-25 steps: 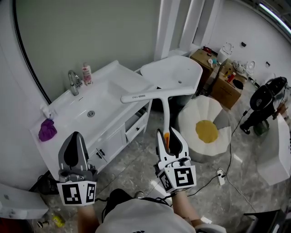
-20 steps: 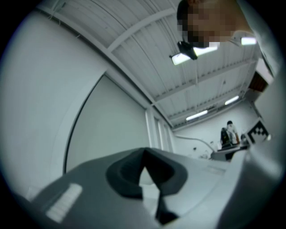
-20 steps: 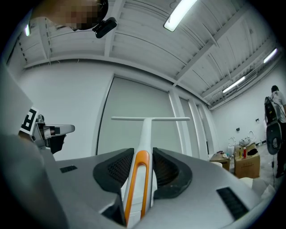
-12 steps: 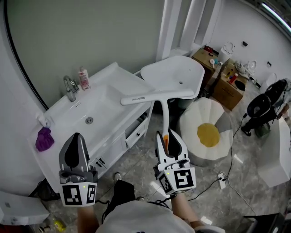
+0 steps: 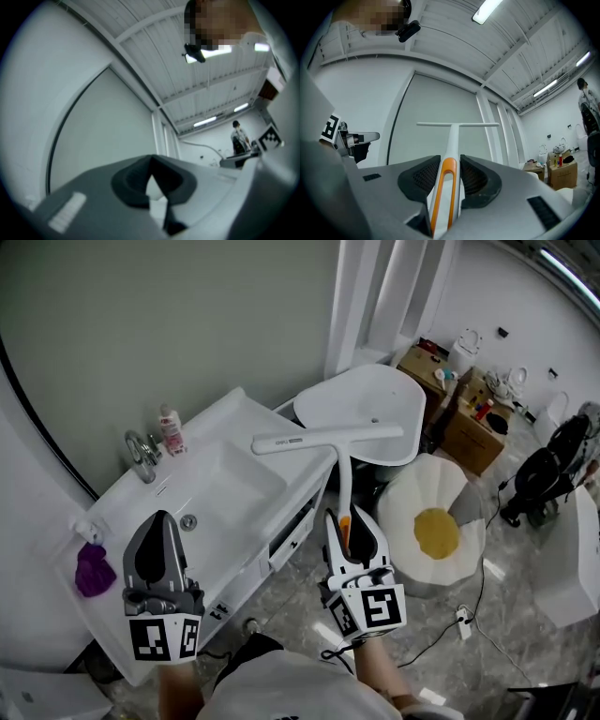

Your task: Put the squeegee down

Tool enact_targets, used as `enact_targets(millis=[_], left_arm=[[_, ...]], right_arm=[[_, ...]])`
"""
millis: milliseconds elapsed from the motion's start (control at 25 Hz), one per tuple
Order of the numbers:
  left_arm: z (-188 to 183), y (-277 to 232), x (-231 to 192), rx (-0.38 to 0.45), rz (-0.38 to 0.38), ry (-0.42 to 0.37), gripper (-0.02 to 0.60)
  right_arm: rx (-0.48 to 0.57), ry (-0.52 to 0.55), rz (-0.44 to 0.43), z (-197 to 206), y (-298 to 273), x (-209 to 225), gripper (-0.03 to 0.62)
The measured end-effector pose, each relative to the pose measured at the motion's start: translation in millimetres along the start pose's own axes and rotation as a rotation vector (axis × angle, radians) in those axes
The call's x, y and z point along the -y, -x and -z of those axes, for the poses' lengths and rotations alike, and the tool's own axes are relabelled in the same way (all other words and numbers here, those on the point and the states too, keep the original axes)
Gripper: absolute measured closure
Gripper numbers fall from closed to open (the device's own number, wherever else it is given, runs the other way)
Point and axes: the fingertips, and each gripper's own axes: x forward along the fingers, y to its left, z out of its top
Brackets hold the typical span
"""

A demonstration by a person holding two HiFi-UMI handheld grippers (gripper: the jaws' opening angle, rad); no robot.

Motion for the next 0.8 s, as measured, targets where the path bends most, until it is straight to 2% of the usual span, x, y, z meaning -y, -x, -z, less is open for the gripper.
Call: enact_targets(millis=[400,800], left_arm=[[33,-61,-72,-0.014,0.020,0.008,0.573],[57,-90,-109,-0.022,0.052,0.032,0.572]], right_arm=[[-0.007,0.004,0.019,18,-90,-25,0.465],[-0.001,0.012,0.027,23,-138,-39,0.464]])
